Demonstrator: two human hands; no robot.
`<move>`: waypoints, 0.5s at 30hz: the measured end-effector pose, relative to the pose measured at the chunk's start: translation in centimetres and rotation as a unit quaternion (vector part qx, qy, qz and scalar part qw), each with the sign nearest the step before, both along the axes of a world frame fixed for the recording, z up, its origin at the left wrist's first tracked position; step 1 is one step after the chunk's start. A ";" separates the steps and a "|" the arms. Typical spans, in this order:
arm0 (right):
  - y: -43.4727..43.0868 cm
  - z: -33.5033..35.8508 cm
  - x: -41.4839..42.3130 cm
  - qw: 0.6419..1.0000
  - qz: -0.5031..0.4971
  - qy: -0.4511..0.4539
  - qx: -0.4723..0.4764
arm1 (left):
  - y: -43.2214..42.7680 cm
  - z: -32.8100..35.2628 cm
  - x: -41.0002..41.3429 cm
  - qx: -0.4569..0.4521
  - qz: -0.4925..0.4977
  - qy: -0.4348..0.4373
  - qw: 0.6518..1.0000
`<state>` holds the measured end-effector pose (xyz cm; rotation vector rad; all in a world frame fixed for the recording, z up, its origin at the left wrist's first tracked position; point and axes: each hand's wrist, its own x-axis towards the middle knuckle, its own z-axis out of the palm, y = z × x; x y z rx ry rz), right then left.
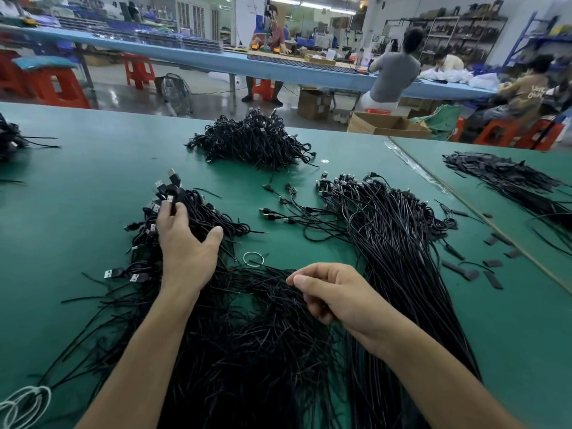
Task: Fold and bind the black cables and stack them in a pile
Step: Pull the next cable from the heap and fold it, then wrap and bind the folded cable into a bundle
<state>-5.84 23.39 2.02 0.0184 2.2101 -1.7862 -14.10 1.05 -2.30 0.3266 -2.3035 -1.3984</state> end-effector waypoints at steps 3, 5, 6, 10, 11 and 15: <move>0.1 -0.2 0.0 1.000 0.001 0.000 0.006 | -0.5 0.2 0.4 -0.066 0.080 -0.003 0.995; 0.2 -0.2 0.0 1.000 0.000 -0.001 0.008 | -0.8 0.4 0.7 -0.074 0.097 0.028 0.992; 0.2 -0.3 0.0 1.000 -0.001 -0.002 0.008 | -0.9 0.5 0.7 -0.069 0.086 0.045 0.993; 0.4 -0.7 -0.1 1.000 -0.001 -0.004 0.029 | -0.4 0.8 1.0 -0.028 0.020 0.035 0.999; 0.5 -0.9 -0.2 0.999 -0.002 -0.002 0.048 | -0.1 0.8 1.1 -0.020 0.017 0.028 0.999; 2.2 -1.4 -1.0 0.946 -0.038 0.109 0.303 | 0.9 1.5 1.7 -0.030 0.014 0.092 0.995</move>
